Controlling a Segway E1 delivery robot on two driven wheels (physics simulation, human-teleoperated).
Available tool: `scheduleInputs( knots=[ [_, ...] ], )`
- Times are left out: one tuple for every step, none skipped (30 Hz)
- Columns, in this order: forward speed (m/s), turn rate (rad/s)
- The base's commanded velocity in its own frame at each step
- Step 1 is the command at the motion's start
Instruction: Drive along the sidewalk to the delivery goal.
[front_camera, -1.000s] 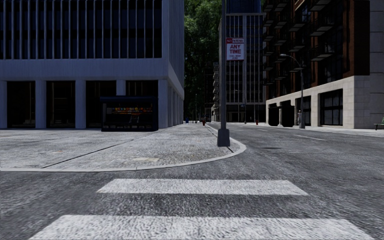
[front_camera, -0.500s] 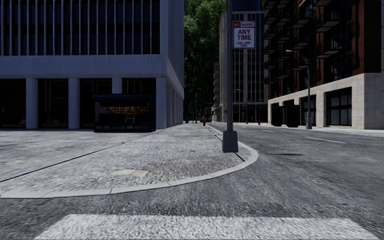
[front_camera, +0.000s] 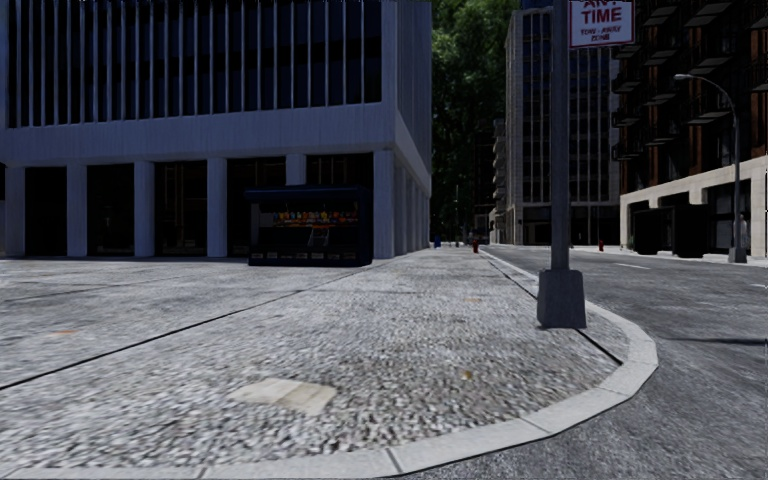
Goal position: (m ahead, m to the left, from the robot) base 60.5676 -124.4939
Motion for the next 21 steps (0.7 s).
scheduleInputs(
  knots=[
    [2.0,0.01],
    [2.0,0.01],
    [2.0,0.0],
    [2.0,0.0],
    [2.0,0.0],
    [2.0,0.0],
    [2.0,0.0],
    [2.0,0.0],
    [2.0,0.0],
    [2.0,0.0],
    [2.0,0.0],
    [2.0,0.0],
    [2.0,0.0],
    [2.0,0.0],
    [2.0,0.0],
    [2.0,0.0],
    [2.0,0.0],
    [2.0,0.0],
    [2.0,0.0],
    [2.0,0.0],
    [2.0,0.0]
  ],
)
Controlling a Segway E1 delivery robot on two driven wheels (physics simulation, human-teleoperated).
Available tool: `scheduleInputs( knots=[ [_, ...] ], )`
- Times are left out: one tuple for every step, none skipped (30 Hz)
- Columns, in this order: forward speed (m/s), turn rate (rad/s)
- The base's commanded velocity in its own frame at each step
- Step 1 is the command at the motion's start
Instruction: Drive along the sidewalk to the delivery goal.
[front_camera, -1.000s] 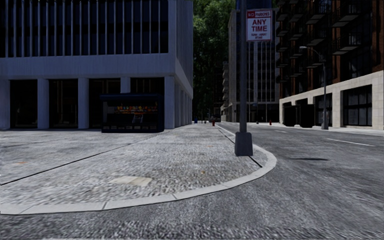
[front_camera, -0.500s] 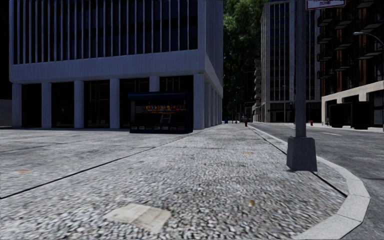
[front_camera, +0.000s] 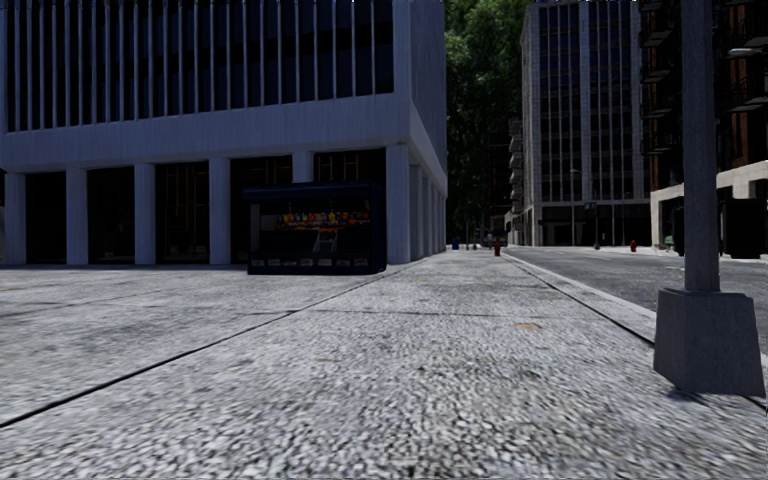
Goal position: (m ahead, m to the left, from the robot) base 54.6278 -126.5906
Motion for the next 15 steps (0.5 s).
scheduleInputs(
  knots=[
    [2.0,0.0],
    [2.0,0.0],
    [2.0,0.0],
    [2.0,0.0],
    [2.0,0.0],
    [2.0,0.0],
    [2.0,0.0],
    [2.0,0.0],
    [2.0,0.0],
    [1.99,0.0],
    [1.99,0.0],
    [1.99,0.0],
    [1.99,0.0],
    [1.99,0.0],
    [1.99,0.0]
  ],
)
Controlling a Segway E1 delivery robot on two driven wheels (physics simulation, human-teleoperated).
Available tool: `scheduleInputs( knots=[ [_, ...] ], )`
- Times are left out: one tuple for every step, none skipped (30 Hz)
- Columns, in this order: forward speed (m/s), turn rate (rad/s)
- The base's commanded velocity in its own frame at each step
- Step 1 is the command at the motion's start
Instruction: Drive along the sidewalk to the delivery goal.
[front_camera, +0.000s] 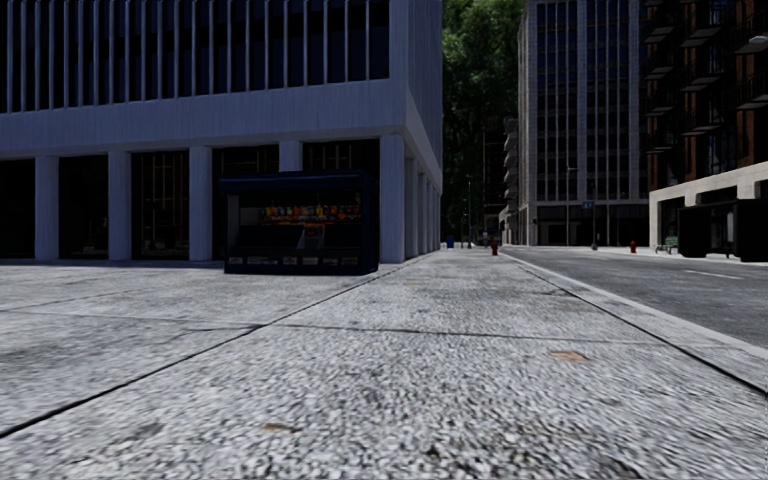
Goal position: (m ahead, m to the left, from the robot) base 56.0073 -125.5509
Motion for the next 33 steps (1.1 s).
scheduleInputs(
  knots=[
    [1.99,0.0],
    [1.99,0.0],
    [1.99,0.0],
    [1.99,0.0],
    [1.99,0.0],
    [1.99,0.0],
    [1.99,0.0],
    [1.99,0.0],
    [1.99,0.0],
    [1.99,0.0],
    [1.99,0.0],
    [1.99,0.0],
    [1.99,0.0],
    [1.99,0.0],
    [1.99,0.0],
    [1.99,-0.04],
    [1.99,-0.17],
    [1.99,-0.24],
    [1.99,-0.24],
    [1.99,-0.25],
    [1.99,-0.26],
    [1.99,-0.26],
    [1.99,-0.26],
    [1.99,-0.26],
    [1.99,-0.26],
    [1.99,-0.27],
    [1.99,-0.27],
    [1.99,-0.29],
    [1.99,-0.3],
    [1.99,-0.34],
    [1.99,-0.37],
    [1.99,-0.37],
    [1.99,-0.37]
  ],
)
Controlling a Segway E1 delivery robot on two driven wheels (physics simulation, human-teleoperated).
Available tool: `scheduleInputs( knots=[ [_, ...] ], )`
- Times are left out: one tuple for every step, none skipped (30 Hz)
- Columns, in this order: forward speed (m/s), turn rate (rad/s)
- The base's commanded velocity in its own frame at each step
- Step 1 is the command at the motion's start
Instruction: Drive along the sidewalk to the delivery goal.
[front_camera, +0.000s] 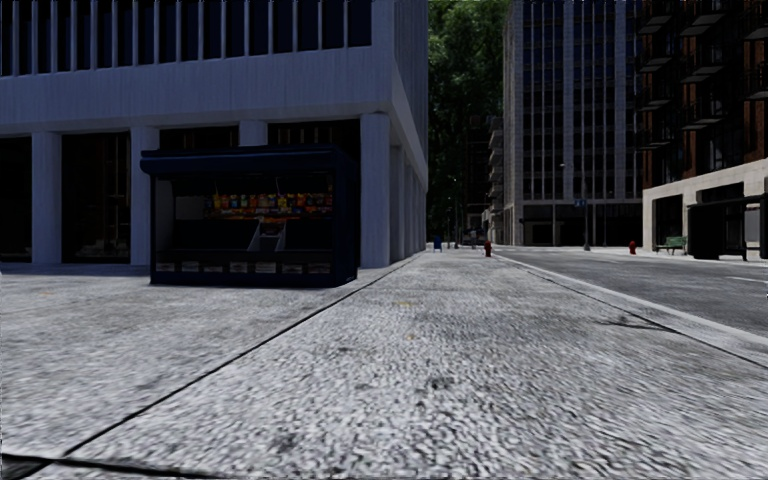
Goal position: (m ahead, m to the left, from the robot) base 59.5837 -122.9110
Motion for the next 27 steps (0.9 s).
scheduleInputs(
  knots=[
    [1.99,-0.38],
    [1.99,-0.38],
    [1.99,-0.38],
    [1.99,-0.38],
    [1.99,-0.38],
    [1.99,-0.38],
    [1.99,-0.38],
    [1.99,-0.38],
    [1.99,-0.38],
    [1.99,-0.38],
    [1.99,-0.38],
    [1.99,-0.35],
    [1.99,-0.3],
    [1.99,-0.24],
    [1.99,-0.24],
    [1.99,-0.24],
    [1.99,-0.23],
    [1.99,-0.17],
    [1.99,-0.02],
    [1.99,-0.02],
    [1.99,0.0],
    [1.99,0.0],
    [1.99,0.0],
    [1.99,0.0],
    [1.99,0.0],
    [1.99,0.0],
    [1.99,0.0]
  ],
)
